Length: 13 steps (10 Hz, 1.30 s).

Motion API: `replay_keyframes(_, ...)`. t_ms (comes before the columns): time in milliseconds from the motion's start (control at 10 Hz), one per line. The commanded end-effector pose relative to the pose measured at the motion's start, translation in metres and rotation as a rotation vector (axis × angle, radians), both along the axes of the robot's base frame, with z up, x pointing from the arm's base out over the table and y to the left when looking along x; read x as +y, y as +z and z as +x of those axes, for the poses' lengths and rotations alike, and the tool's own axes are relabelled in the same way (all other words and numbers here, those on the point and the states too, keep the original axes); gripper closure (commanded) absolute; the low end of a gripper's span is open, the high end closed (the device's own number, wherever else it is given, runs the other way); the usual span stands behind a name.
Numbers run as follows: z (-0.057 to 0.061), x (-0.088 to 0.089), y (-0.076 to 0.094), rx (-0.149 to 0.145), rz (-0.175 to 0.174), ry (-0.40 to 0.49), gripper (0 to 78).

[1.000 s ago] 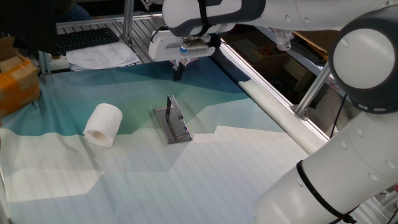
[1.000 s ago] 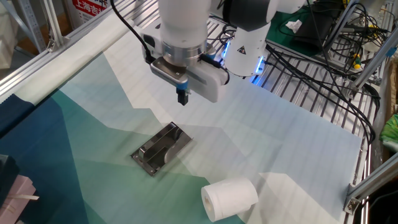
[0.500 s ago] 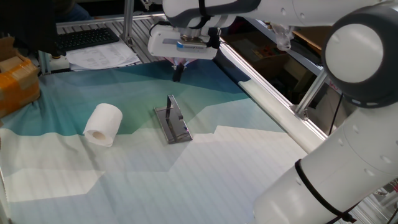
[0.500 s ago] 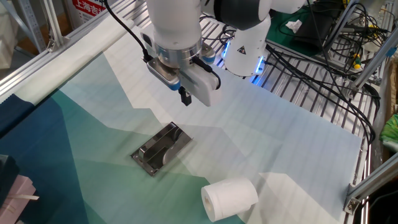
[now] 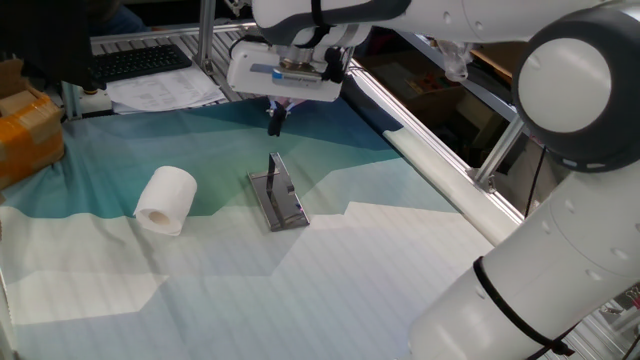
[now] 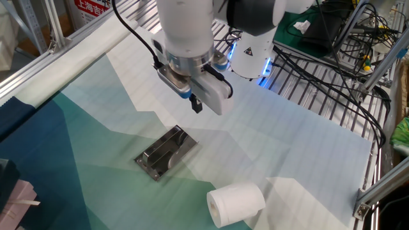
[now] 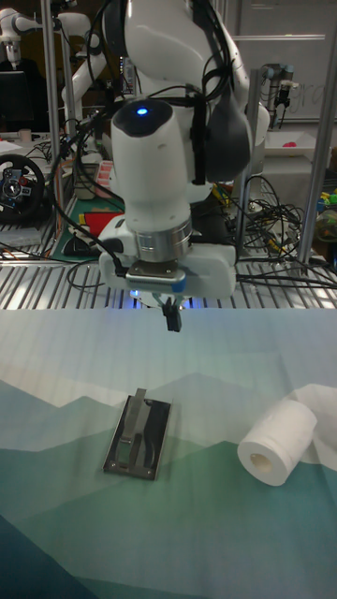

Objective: Put the toilet paper on its holder

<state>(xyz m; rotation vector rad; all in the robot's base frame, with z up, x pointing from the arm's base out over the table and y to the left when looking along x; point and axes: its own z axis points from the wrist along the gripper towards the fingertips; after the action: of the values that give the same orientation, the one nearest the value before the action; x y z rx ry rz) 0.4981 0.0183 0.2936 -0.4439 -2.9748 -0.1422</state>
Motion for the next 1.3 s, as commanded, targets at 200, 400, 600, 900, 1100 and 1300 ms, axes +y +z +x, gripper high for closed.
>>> replay_keyframes(200, 0.000, 0.017, -0.012, 0.000, -0.003, -0.027, 77.6)
replay_keyframes(400, 0.001, 0.019, -0.018, -0.007, -0.006, -0.026, 77.6)
replay_keyframes(600, 0.002, 0.020, -0.020, -0.014, -0.009, -0.024, 77.6)
replay_keyframes(900, 0.002, 0.020, -0.020, -0.033, -0.017, -0.027, 77.6)
replay_keyframes(1100, 0.002, 0.020, -0.020, 0.002, -0.015, -0.030, 77.6)
replay_keyframes(1300, 0.002, 0.020, -0.020, 0.028, -0.011, -0.025, 77.6)
